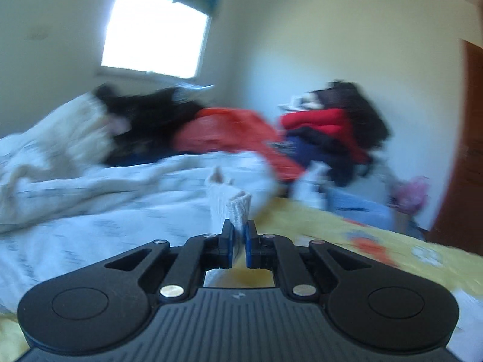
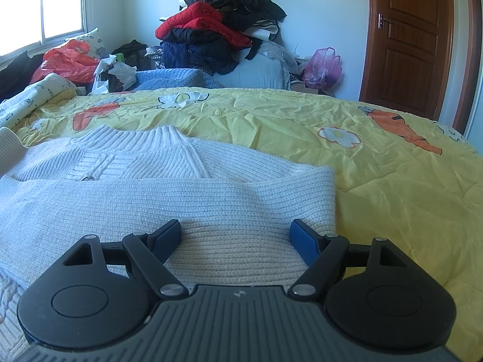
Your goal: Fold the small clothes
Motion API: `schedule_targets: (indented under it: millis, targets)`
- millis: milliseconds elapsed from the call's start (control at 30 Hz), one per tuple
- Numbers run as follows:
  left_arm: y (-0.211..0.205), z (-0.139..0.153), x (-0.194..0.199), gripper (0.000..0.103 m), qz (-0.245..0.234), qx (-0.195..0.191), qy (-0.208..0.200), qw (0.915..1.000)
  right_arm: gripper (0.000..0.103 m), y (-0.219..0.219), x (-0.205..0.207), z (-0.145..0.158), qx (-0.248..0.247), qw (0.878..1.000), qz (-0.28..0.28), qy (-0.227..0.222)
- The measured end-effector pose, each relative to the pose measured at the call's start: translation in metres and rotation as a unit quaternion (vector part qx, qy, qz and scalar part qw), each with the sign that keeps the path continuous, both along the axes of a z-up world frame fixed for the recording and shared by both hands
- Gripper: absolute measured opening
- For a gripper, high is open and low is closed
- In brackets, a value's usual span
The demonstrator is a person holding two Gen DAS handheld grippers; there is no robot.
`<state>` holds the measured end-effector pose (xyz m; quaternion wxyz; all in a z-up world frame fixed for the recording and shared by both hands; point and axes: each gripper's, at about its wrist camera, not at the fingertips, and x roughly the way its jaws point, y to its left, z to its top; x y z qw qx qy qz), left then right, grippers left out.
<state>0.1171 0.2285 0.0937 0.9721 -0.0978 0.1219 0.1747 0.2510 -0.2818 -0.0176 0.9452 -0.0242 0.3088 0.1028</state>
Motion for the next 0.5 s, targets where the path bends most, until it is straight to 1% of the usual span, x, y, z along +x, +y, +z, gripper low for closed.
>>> schedule_targets:
  millis: [33, 100, 167, 233, 300, 333, 400, 433, 467, 500]
  targets:
    - [-0.020, -0.002, 0.002, 0.007, -0.015, 0.006, -0.001, 0.9999, 0.081, 0.000, 0.000, 0.000, 0.000, 1.000, 0.000, 0.000]
    - [-0.061, -0.009, 0.006, 0.007, -0.051, 0.006, 0.002, 0.9987, 0.081, -0.001, 0.000, 0.000, 0.000, 1.000, 0.000, 0.000]
    - [-0.103, -0.020, 0.012, 0.007, -0.091, 0.011, 0.019, 0.9956, 0.081, 0.000, 0.000, 0.000, 0.002, 1.000, 0.000, 0.000]
    - [-0.140, -0.034, 0.015, 0.007, -0.125, 0.025, 0.038, 0.9911, 0.081, 0.001, -0.001, 0.001, 0.004, 1.000, 0.000, 0.000]
    - [-0.170, -0.052, 0.015, 0.007, -0.156, 0.058, 0.056, 0.9845, 0.081, 0.001, -0.001, 0.001, 0.005, 1.000, 0.000, 0.000]
    - [-0.180, -0.062, 0.016, 0.007, -0.165, 0.064, 0.068, 0.9819, 0.081, 0.001, -0.002, 0.001, 0.005, 1.000, 0.000, 0.000]
    - [-0.184, -0.079, 0.021, 0.007, -0.176, 0.060, 0.098, 0.9777, 0.081, 0.001, -0.002, 0.001, 0.005, 1.000, 0.000, 0.000]
    - [-0.182, -0.079, 0.024, 0.007, -0.175, 0.052, 0.104, 0.9777, 0.081, 0.001, -0.002, 0.001, 0.005, 1.000, 0.000, 0.000]
    - [-0.177, -0.077, 0.024, 0.007, -0.174, 0.037, 0.097, 0.9793, 0.081, 0.001, -0.002, 0.001, 0.005, 1.000, 0.000, -0.001]
    - [-0.173, -0.077, 0.026, 0.007, -0.176, 0.024, 0.101, 0.9788, 0.081, 0.000, -0.002, 0.001, 0.005, 1.000, 0.000, 0.000]
